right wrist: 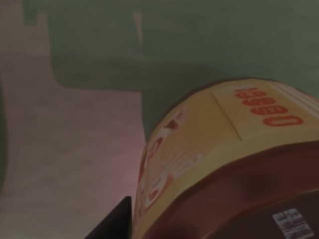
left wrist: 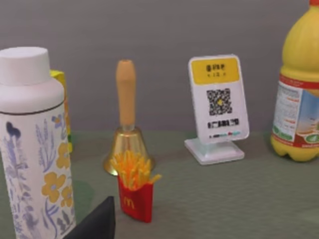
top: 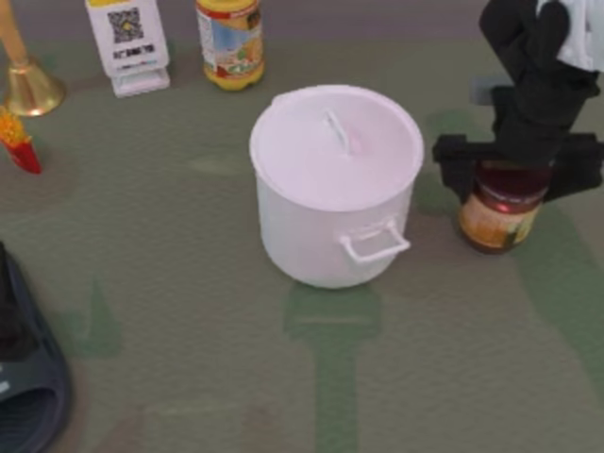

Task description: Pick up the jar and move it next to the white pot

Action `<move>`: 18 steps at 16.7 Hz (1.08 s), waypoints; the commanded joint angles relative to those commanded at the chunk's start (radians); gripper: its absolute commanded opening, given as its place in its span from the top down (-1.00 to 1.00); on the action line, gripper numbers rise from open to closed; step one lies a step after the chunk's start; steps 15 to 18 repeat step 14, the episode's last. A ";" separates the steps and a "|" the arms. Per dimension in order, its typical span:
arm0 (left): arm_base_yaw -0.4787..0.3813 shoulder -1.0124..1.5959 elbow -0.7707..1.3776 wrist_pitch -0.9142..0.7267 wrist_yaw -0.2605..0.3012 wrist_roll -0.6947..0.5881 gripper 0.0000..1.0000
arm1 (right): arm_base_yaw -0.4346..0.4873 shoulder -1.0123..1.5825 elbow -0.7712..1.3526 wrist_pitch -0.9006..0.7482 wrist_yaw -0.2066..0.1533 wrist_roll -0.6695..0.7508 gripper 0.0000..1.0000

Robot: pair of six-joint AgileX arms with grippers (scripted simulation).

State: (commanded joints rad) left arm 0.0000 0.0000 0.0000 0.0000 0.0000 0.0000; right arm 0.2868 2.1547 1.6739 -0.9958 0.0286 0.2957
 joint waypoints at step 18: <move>0.000 0.000 0.000 0.000 0.000 0.000 -1.00 | 0.000 0.000 0.000 0.000 0.000 0.000 -1.00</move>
